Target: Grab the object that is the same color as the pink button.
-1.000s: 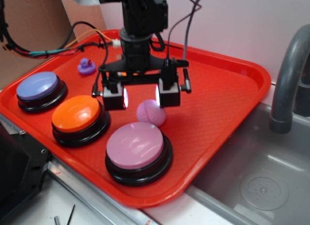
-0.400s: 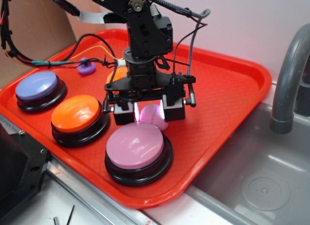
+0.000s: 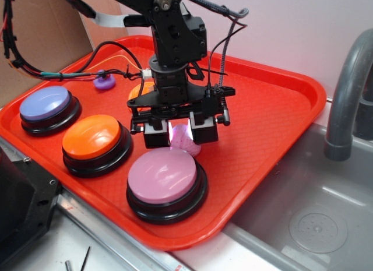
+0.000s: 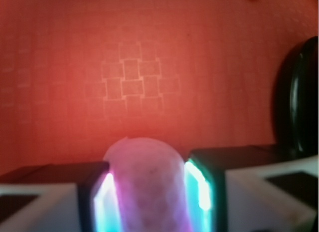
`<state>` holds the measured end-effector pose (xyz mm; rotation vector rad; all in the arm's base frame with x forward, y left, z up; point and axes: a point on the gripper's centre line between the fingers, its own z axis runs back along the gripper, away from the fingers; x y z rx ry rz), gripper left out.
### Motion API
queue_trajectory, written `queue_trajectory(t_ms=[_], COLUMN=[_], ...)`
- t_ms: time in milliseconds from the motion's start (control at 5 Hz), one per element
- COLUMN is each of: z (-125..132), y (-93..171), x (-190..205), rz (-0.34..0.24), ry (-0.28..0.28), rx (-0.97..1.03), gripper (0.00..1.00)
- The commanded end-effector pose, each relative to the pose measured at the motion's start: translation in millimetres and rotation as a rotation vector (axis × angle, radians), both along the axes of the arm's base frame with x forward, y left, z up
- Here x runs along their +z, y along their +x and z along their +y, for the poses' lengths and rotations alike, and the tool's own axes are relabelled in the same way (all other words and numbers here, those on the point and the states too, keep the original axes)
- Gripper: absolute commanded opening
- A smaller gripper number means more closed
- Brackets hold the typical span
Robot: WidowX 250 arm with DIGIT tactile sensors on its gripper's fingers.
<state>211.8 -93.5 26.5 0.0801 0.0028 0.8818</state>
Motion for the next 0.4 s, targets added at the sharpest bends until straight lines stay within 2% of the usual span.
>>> queue_trajectory(t_ms=[0,200], z=[13.3,16.7], y=[12.3,18.1], x=[60.0,110.4], rz=[-0.064,-0.13], ry=[-0.108,-0.163], rx=[-0.041,-0.162], gripper=[0.0,0.0])
